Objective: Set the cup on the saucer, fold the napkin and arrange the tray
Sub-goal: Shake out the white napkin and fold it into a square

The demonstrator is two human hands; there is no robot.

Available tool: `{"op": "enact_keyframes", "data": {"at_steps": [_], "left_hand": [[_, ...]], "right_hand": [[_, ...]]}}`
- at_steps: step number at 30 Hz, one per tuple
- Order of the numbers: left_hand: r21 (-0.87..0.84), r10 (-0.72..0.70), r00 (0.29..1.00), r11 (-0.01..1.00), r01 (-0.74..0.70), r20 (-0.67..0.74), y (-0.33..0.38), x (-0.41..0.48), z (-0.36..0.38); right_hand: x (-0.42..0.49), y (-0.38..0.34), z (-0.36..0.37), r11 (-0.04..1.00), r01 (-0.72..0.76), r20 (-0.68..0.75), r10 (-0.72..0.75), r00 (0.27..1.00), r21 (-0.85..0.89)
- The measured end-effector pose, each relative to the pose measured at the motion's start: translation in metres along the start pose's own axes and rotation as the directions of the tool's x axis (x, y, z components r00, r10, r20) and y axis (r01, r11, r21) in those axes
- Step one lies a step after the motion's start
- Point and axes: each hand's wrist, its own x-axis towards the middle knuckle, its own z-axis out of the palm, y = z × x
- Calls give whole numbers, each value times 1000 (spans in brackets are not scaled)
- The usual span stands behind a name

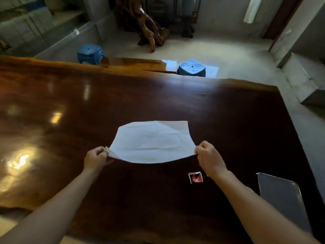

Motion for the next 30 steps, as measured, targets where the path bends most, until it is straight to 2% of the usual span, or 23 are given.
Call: {"op": "enact_keyframes", "data": {"at_steps": [3,6,11,20,25,30], "left_hand": [[146,-118,993,982,118,-7,-56,-10,-1],[303,-191,981,937,177,16,-80,-17,-2],[422,-195,979,893,154,56,-91,-13,1],[303,-99,995,948,100,-17,-85,41,23],[304,-29,995,951,56,-94,-84,78,38],[322,-20,990,944,63,-137,-91,109,51]], "right_hand": [[-24,13,37,999,-46,119,44,992,12],[-36,21,51,998,-6,169,16,986,-61],[-24,25,68,997,-66,193,70,979,-27],[61,23,83,969,-221,64,215,975,111],[116,24,97,960,-227,-32,235,971,163],[164,29,116,942,-247,-77,270,960,228]]}}
